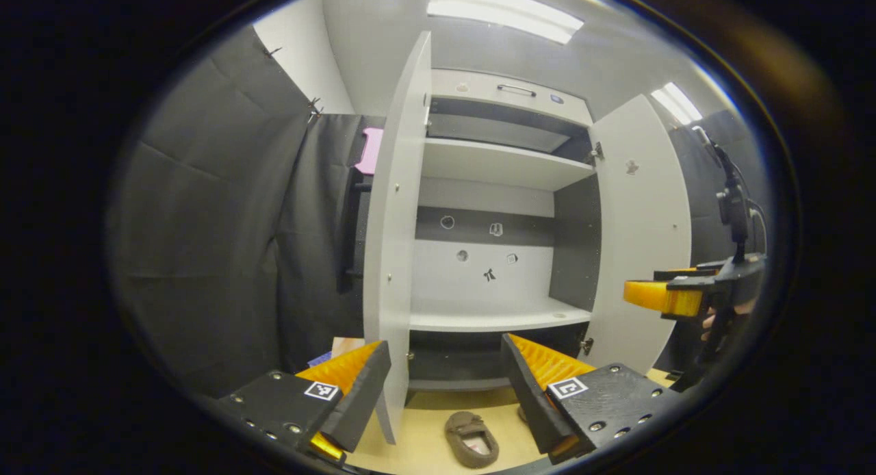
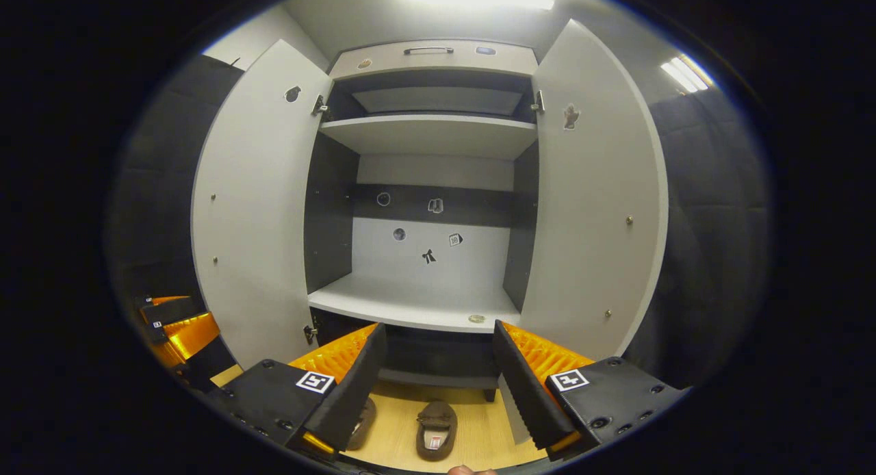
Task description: Grab one shoe with the right hand and put it into the shoe cabinet, grab the other shoe with the left hand and put it into the shoe cabinet; then close the right door with the right hand and the left door with the left hand.
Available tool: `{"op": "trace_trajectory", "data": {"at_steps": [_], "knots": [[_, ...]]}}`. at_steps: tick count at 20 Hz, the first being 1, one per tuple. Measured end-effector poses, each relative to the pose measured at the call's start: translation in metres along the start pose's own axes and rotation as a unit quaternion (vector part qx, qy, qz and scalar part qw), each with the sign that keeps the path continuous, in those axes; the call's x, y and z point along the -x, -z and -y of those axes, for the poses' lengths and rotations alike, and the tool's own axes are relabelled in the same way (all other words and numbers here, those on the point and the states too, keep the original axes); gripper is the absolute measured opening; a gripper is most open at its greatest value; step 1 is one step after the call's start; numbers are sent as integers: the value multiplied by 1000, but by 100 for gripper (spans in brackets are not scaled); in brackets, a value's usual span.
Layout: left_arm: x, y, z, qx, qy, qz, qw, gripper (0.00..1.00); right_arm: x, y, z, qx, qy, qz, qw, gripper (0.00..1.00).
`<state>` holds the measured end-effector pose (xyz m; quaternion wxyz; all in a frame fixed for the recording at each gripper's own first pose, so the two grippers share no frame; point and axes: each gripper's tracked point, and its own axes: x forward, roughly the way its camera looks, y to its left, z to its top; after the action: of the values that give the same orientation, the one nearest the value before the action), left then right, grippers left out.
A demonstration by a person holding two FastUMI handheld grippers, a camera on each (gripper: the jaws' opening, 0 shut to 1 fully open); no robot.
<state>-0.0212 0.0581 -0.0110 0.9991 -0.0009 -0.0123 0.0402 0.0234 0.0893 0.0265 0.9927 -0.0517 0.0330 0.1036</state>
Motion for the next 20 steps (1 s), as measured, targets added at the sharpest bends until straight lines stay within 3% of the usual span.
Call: {"op": "trace_trajectory", "data": {"at_steps": [2, 3, 6, 7, 10, 13, 20], "knots": [[6, 9, -7, 5, -6, -1, 1000, 94, -7, -2, -10, -1, -15, -11, 1000, 99], [9, 15, -11, 8, -7, -1, 1000, 100, -12, -2, -14, -1, -23, -18, 1000, 98], [22, 33, -25, 10, -14, -10, 1000, 100, -26, 8, -27, -7, -41, -45, 998, 99], [29, 35, -28, 7, -18, -11, 1000, 94, -31, 14, -30, -8, -41, -55, 998, 99], [43, 46, -42, -6, -28, -19, 999, 94, -38, 50, -43, -17, -50, -106, 993, 99], [53, 55, -43, -6, -24, -29, 999, 94, -42, 104, -59, -55, -78, -182, 979, 99], [51, 64, -24, -7, -16, -63, 998, 94, -47, 210, -53, -65, -78, -304, 947, 98]]}}
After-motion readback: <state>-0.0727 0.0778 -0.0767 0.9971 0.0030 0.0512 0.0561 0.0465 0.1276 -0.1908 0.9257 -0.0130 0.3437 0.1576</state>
